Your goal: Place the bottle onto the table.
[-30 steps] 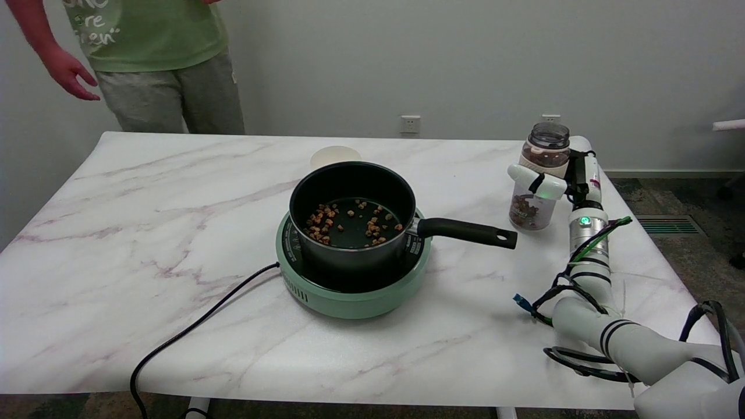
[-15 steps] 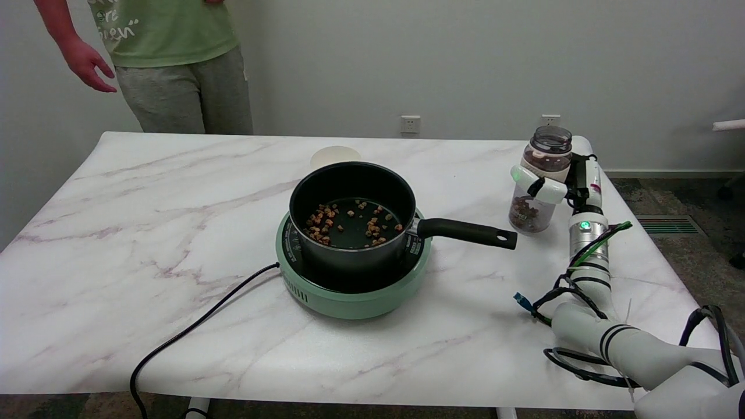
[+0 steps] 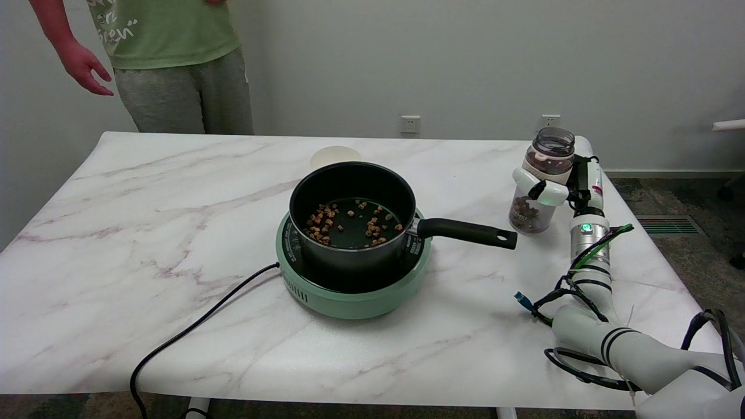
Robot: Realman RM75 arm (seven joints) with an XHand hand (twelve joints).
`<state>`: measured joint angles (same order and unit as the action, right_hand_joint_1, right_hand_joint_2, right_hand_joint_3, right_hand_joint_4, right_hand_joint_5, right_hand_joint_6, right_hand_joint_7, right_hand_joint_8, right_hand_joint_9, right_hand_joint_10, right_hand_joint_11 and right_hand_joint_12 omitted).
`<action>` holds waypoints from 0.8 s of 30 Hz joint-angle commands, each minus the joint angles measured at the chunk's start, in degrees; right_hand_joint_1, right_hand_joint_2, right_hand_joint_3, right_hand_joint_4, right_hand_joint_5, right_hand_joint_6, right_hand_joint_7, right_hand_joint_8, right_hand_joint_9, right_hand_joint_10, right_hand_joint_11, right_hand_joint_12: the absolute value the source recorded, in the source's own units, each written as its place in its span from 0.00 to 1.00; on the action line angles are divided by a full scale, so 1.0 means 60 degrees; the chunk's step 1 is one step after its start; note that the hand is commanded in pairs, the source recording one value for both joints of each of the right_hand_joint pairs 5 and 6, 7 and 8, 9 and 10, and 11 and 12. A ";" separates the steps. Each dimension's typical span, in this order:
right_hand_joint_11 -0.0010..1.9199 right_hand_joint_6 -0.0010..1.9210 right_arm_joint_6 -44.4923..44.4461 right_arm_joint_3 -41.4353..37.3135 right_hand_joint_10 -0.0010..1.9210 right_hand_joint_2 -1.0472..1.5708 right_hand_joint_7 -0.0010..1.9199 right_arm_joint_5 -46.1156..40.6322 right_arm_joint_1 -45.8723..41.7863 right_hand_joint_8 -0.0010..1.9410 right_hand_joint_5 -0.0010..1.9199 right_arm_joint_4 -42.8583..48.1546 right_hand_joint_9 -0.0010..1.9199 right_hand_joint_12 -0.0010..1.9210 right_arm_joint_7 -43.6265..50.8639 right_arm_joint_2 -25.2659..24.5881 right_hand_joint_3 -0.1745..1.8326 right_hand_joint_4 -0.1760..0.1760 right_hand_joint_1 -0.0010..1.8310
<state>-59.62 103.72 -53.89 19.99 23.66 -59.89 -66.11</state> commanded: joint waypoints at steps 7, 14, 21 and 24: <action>0.43 0.37 0.0035 -0.0515 0.39 0.25 0.45 0.0001 -0.1007 0.44 0.37 0.1528 0.39 0.43 0.0044 0.0345 0.59 0.50 0.63; 0.34 0.16 0.0367 -0.0583 0.28 0.16 0.30 0.0001 -0.1552 0.30 0.16 0.2140 0.28 0.34 -0.0009 0.0758 0.52 0.50 0.62; 0.32 0.09 0.0593 -0.1077 0.26 0.14 0.25 0.0001 -0.2113 0.24 0.09 0.2407 0.26 0.32 -0.0009 0.1024 0.48 0.50 0.60; 0.32 0.08 0.0594 -0.1439 0.26 0.14 0.24 0.0001 -0.2501 0.24 0.08 0.2529 0.26 0.32 -0.0008 0.1131 0.46 0.50 0.61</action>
<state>-58.15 100.40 -53.88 12.66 33.47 -59.78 -62.82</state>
